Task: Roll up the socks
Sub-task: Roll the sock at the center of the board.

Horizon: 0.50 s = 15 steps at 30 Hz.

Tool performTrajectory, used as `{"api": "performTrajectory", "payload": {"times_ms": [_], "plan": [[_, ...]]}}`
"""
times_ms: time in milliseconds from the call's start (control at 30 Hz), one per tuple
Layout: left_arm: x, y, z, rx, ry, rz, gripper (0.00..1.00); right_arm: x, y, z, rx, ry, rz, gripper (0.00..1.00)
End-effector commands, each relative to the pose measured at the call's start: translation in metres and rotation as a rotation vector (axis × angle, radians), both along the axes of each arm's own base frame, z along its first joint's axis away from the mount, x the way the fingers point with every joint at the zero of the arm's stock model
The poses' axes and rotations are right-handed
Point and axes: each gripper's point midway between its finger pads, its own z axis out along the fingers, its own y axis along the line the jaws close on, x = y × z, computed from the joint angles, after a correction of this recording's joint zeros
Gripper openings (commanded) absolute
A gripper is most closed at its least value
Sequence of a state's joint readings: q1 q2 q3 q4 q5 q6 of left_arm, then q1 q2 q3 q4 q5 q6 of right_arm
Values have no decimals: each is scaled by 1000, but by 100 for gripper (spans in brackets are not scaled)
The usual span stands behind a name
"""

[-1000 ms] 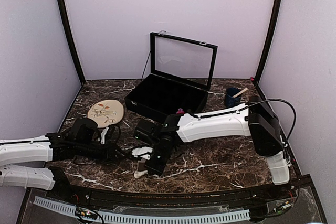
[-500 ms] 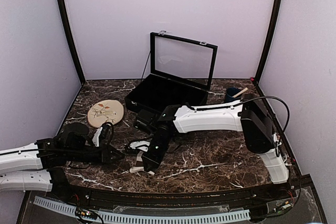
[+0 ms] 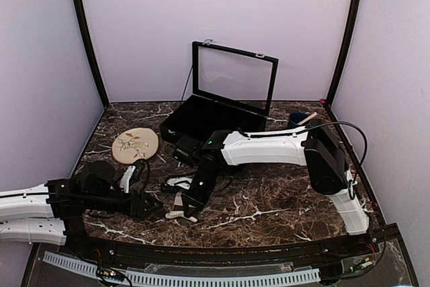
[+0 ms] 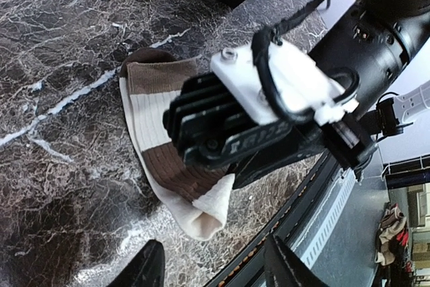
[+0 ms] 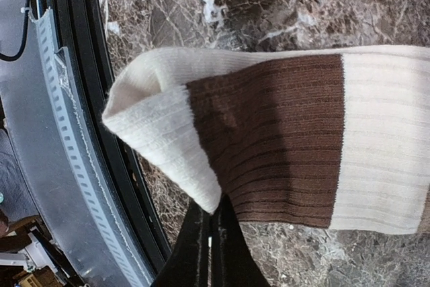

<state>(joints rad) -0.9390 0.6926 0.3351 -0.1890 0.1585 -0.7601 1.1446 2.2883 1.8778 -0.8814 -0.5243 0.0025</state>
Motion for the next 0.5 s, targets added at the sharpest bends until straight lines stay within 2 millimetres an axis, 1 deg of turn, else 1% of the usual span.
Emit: {"api": "performTrajectory", "payload": {"times_ms": [0,133,367,467], "plan": [[-3,1,-6,28,-51,-46,53,4,5,3,13,30,-4,0],[-3,-2,-10,47,-72,-78,54,3,6,4,13,39,-2,0],[-2,-17,-11,58,-117,-157,54,4,6,2,6,56,-3,0],[-3,-23,-15,88,-126,-196,54,6,6,2,6,63,-7,0]]}}
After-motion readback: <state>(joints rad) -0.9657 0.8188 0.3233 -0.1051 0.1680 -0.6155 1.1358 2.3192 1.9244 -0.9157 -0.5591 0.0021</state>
